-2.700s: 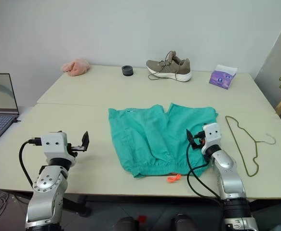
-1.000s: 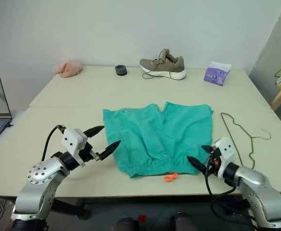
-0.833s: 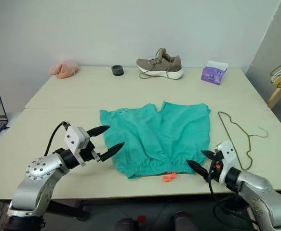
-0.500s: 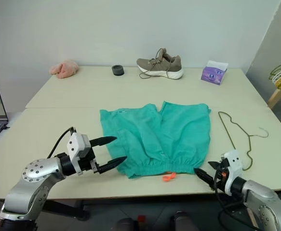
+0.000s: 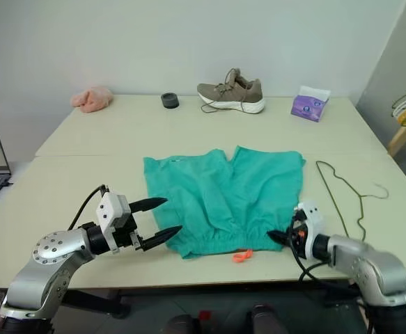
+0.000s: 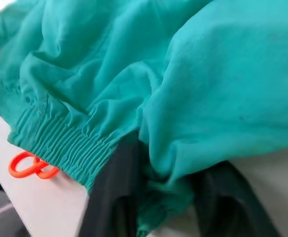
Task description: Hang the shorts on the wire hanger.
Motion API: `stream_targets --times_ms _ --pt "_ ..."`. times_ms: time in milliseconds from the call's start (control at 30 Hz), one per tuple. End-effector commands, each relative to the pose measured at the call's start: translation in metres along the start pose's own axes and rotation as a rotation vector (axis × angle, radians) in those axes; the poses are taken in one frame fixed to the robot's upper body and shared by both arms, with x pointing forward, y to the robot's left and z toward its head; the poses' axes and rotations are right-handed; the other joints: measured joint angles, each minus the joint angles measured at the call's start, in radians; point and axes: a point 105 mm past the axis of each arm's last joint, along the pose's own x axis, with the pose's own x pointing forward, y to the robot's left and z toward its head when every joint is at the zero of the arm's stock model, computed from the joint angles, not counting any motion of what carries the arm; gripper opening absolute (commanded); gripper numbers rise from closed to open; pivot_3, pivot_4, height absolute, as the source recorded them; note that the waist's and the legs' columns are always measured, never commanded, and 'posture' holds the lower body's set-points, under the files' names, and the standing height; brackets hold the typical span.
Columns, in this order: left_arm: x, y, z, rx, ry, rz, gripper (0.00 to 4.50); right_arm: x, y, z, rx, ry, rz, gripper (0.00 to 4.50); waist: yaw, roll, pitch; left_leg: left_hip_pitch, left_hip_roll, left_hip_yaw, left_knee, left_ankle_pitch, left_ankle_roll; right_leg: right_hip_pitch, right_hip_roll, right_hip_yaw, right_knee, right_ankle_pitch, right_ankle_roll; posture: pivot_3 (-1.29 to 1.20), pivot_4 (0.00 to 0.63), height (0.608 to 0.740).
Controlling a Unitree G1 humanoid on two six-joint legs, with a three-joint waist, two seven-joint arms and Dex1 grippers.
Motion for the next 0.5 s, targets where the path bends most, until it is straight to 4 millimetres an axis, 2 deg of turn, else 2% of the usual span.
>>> stream_targets --times_ms 33,133,200,267,300,433,500 --pt "-0.001 0.000 0.010 0.047 -0.030 0.016 4.50 -0.002 -0.023 0.039 -0.201 -0.014 -0.041 0.02 -0.001 -0.001 0.001 0.000 0.000 0.000 0.000 0.000 0.000 0.000 0.000 0.000 0.000 0.000 0.000 -0.05 0.090 0.740" --pt "0.000 -0.003 0.010 0.044 -0.032 0.018 4.50 0.002 -0.044 0.072 -0.440 0.033 -0.080 0.02 -0.001 0.000 0.004 0.001 0.000 0.000 0.000 0.000 0.000 -0.001 0.001 0.000 0.001 0.000 0.000 -0.04 0.090 0.740" --pt "0.000 -0.006 0.006 0.041 -0.028 0.019 4.50 0.009 -0.056 0.102 -0.662 0.065 -0.126 0.02 0.000 0.000 0.004 -0.001 0.001 0.000 -0.001 0.000 0.000 -0.002 0.003 0.000 0.000 0.000 -0.001 -0.04 0.089 0.740" --pt "0.001 -0.008 0.002 0.041 -0.024 0.019 4.50 0.020 -0.059 0.132 -0.878 0.094 -0.159 0.02 -0.006 0.002 0.006 -0.002 0.001 0.000 -0.001 0.000 0.001 -0.004 0.004 0.002 0.000 0.000 -0.001 -0.03 0.087 0.740" --pt "0.001 -0.009 0.002 0.042 -0.024 0.018 4.50 0.026 -0.057 0.143 -0.932 0.086 -0.161 0.02 -0.008 0.002 0.007 -0.002 0.002 0.001 -0.001 0.000 0.001 -0.005 0.005 0.005 0.001 0.000 -0.001 -0.03 0.087 0.740" --pt "0.003 -0.010 0.002 0.043 -0.029 0.018 4.50 0.044 -0.049 0.165 -1.015 0.040 -0.152 0.02 -0.009 0.002 0.007 -0.003 0.003 0.003 -0.002 0.000 0.000 -0.007 0.005 0.007 0.001 0.002 -0.006 -0.02 0.085 0.740" --pt "0.005 -0.011 0.002 0.044 -0.034 0.018 4.50 0.048 -0.051 0.168 -1.040 0.045 -0.175 0.41 -0.006 0.002 0.007 -0.003 0.003 0.005 -0.003 -0.001 0.000 -0.008 0.004 0.008 0.001 0.002 -0.006 -0.02 0.084 0.740"
